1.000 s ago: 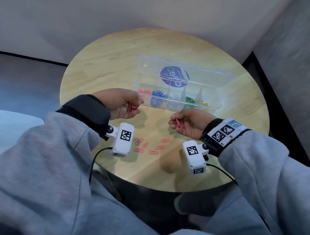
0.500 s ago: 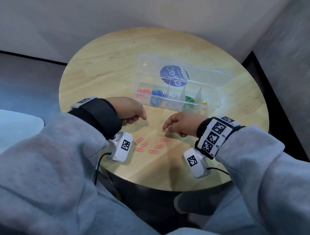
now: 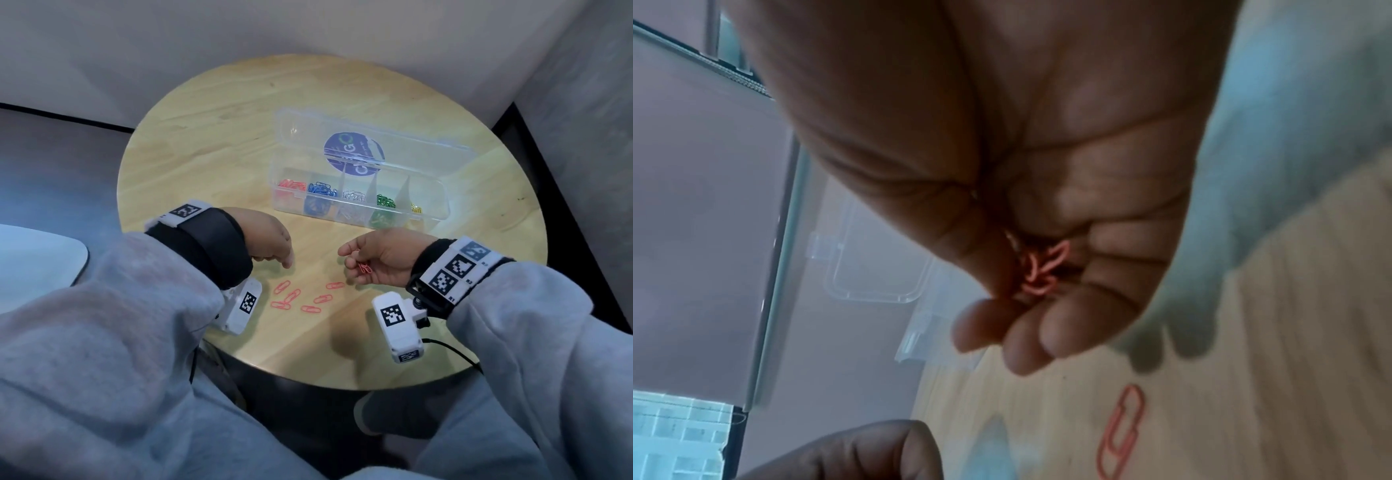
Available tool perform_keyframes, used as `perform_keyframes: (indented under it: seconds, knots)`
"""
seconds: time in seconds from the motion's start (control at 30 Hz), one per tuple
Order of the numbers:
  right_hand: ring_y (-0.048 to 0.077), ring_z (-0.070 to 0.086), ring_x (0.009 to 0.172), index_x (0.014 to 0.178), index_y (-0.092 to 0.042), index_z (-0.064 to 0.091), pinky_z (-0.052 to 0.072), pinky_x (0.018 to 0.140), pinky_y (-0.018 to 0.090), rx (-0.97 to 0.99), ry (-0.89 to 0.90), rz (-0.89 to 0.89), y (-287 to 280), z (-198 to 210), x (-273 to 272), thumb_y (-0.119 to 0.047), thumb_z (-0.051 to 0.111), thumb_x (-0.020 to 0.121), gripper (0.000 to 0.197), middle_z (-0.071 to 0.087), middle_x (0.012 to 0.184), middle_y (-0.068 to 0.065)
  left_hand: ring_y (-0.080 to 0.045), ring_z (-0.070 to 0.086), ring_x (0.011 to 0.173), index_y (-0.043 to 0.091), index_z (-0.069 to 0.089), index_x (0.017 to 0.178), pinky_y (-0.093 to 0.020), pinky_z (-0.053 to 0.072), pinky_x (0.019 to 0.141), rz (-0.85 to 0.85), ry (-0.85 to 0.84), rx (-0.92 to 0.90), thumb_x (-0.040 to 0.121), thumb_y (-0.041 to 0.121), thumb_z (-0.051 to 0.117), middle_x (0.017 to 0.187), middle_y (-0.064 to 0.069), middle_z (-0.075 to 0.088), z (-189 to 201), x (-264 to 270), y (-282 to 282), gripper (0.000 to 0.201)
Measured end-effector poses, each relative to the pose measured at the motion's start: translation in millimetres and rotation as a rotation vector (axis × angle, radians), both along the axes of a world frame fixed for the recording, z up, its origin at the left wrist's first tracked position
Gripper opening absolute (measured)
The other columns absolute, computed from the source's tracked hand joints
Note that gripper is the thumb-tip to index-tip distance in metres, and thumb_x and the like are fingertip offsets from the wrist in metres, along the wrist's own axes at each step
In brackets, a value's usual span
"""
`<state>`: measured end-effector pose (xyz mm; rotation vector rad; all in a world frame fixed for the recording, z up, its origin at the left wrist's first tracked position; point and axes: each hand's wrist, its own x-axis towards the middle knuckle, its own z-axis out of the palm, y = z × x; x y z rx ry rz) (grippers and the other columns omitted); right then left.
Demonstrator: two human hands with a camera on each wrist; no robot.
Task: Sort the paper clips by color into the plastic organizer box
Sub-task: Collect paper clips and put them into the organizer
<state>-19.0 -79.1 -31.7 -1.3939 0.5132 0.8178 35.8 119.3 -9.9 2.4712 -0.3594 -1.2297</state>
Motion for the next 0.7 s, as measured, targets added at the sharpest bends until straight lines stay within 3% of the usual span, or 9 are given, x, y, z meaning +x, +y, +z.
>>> perform_keyframes:
  seconds: [0.1,0.2,0.27,0.33,0.4,0.57,0.7]
  knots:
    - [0.009,0.051,0.041,0.087,-0.005,0.051,0.041,0.039,0.017,-0.069,-0.032,0.049,3,2,-1,0.008,0.023,0.096,0.032,0.051,0.061,0.005,-0.014,0.037,0.055,0.015,0.064,0.085,-0.021,0.030,0.052,-0.035,-0.045,0.056,0.084,0.016,0.060,0.062,0.002,0.046,-4,-1,0,0.004]
    - [0.012,0.045,0.049,0.081,-0.006,0.053,0.036,0.043,0.017,-0.224,-0.080,0.123,9,4,-1,0.009,0.028,0.093,0.032,0.048,0.067,0.008,-0.015,0.051,0.073,0.019,0.067,0.085,-0.023,0.040,0.069,-0.111,-0.133,0.159,0.079,0.025,0.065,0.075,0.004,0.058,-8,-3,-1,0.009]
    - [0.013,0.042,0.052,0.079,-0.009,0.055,0.035,0.048,0.019,-0.350,-0.136,0.226,13,7,-2,0.007,0.038,0.090,0.026,0.049,0.067,0.008,-0.017,0.057,0.079,0.018,0.071,0.085,-0.025,0.044,0.073,-0.139,-0.156,0.209,0.074,0.032,0.070,0.078,0.004,0.064,-11,-5,-3,0.017]
    - [0.009,0.042,0.051,0.082,-0.016,0.059,0.037,0.049,0.017,-0.580,-0.233,0.423,14,11,-3,-0.002,0.053,0.086,0.016,0.052,0.064,-0.001,-0.020,0.064,0.086,0.016,0.073,0.087,-0.027,0.048,0.076,-0.165,-0.183,0.252,0.071,0.035,0.073,0.085,0.001,0.070,-16,-7,-5,0.024]
    - [0.007,0.044,0.057,0.086,-0.023,0.061,0.036,0.054,0.019,-0.793,-0.322,0.616,17,13,-5,-0.017,0.065,0.082,0.008,0.049,0.065,-0.010,-0.021,0.063,0.084,0.016,0.073,0.090,-0.026,0.046,0.073,-0.183,-0.214,0.276,0.072,0.033,0.073,0.090,0.000,0.071,-20,-10,-8,0.025]
    - [0.013,0.050,0.080,0.102,-0.019,0.059,0.039,0.068,0.027,-0.978,-0.361,0.809,31,4,-11,-0.041,0.076,0.072,0.041,0.049,0.077,-0.010,-0.020,0.058,0.079,0.013,0.073,0.093,-0.023,0.041,0.066,-0.174,-0.240,0.280,0.073,0.029,0.073,0.093,-0.003,0.072,-23,-15,-13,0.025]
    - [0.017,0.053,0.082,0.095,-0.016,0.057,0.038,0.060,0.026,-1.044,-0.409,0.850,39,-1,-14,-0.046,0.074,0.072,0.041,0.058,0.088,-0.002,-0.018,0.056,0.070,0.018,0.065,0.071,-0.024,0.037,0.057,-0.163,-0.241,0.277,0.065,0.048,0.077,0.066,0.004,0.060,-24,-19,-15,0.033]
